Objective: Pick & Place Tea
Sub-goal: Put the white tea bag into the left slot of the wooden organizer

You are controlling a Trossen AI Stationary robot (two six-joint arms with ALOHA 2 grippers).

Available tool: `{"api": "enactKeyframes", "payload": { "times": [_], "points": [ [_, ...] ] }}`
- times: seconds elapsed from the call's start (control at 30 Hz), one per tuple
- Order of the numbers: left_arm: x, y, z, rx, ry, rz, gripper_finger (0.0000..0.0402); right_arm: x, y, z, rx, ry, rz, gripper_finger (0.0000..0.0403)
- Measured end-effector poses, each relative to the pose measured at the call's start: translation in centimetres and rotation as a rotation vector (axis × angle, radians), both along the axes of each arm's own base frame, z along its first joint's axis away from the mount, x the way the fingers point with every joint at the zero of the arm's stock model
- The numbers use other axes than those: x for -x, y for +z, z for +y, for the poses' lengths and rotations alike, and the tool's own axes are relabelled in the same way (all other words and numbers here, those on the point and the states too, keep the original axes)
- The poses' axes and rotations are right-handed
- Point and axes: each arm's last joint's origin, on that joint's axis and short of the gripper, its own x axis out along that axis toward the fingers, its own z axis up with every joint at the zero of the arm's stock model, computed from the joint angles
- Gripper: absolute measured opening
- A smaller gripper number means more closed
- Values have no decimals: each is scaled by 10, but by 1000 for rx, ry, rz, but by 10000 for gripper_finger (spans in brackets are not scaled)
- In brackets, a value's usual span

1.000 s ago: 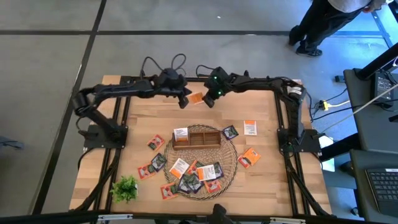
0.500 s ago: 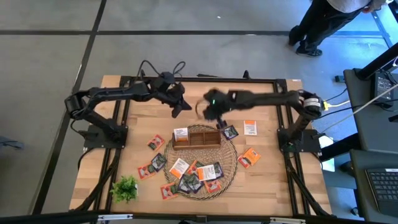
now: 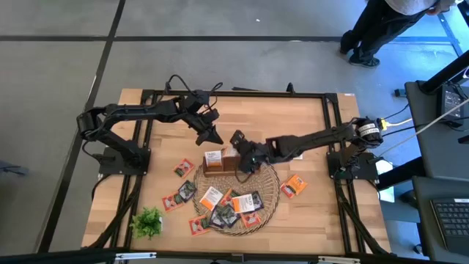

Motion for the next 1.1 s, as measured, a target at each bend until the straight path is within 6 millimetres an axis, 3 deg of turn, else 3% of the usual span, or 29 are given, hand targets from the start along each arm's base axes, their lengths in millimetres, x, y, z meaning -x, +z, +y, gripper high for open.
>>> {"api": "enactKeyframes", "payload": {
  "times": [0.3, 0.53, 0.7, 1.1],
  "points": [
    [1, 1, -7, 32, -183, -89, 2, 0, 10, 46, 71, 167, -95, 5],
    [-5, 4, -28, 48, -314, -143, 5, -3, 16, 53, 124, 260, -137, 7],
    [-12, 5, -39, -18, -330, -166, 38, -4, 18, 57, 110, 304, -167, 6],
    [-14, 6, -52, 65, -382, -141, 125, -3, 20, 67, 144, 393, -170, 6]
  ]
}}
